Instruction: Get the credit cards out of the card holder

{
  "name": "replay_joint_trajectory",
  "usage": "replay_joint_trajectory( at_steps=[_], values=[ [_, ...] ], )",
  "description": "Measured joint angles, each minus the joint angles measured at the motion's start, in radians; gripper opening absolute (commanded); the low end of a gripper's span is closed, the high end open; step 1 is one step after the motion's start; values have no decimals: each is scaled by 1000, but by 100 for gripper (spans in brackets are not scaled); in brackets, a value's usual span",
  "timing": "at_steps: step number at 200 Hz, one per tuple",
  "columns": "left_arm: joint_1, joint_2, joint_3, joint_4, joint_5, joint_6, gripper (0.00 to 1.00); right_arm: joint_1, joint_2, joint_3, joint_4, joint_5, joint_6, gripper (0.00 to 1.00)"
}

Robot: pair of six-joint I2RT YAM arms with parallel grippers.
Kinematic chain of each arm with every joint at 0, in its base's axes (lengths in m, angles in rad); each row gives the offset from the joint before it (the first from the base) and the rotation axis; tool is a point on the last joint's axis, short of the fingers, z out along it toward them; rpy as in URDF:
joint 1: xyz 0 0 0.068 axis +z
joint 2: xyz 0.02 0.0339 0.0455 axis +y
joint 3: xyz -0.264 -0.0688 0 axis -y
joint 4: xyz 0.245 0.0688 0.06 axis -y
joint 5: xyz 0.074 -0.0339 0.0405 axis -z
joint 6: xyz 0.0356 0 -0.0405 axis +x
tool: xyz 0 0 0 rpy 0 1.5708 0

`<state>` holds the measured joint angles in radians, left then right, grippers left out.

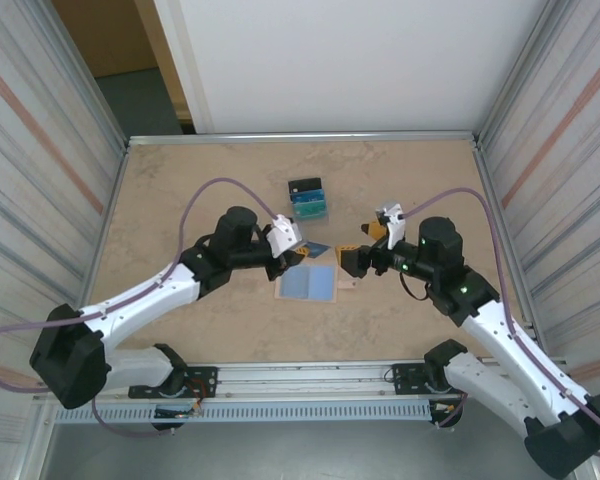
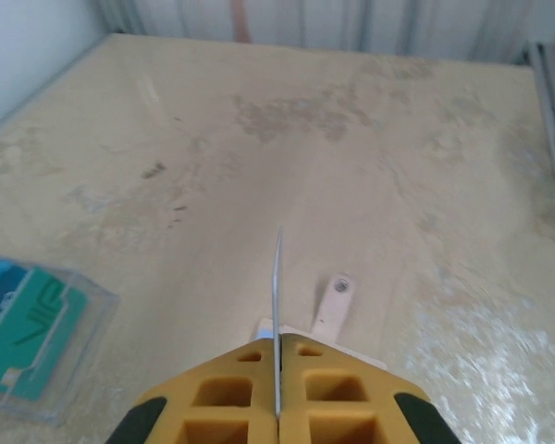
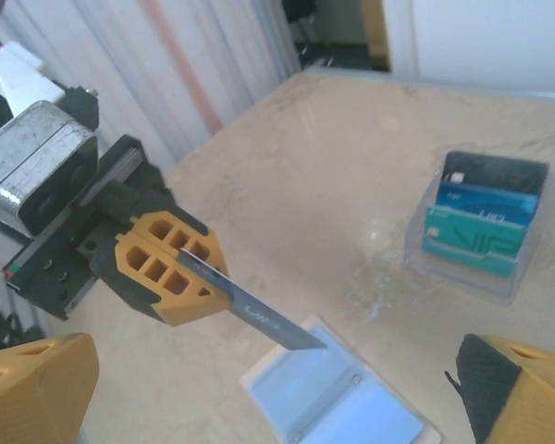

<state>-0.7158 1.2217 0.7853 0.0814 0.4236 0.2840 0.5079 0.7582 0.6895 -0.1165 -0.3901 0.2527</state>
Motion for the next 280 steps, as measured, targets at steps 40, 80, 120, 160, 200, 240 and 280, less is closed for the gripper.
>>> replay_joint_trajectory(
  at_steps=[40, 80, 120, 160, 200, 240, 280],
  values=[
    [34, -23, -96, 193, -53, -198, 0, 0, -16, -81, 116, 166, 151, 99],
    [74, -23, -156, 391, -42, -410, 0, -6, 75, -147, 254, 233, 273, 99],
    [152, 19, -197, 611, 32, -626, 0, -24, 195, -156, 425, 119, 382, 99],
    [161, 42, -197, 722, 114, -733, 0, -24, 347, -185, 715, -25, 493, 91],
    [161, 43, -197, 768, 182, -779, 0, -16, 499, -181, 978, -148, 583, 74],
    [161, 43, -197, 789, 205, -795, 0, -3, 647, -127, 1203, -257, 681, 54],
    [164, 43, -197, 792, 201, -806, 0, 9, 744, -75, 1344, -329, 762, 29]
  ],
)
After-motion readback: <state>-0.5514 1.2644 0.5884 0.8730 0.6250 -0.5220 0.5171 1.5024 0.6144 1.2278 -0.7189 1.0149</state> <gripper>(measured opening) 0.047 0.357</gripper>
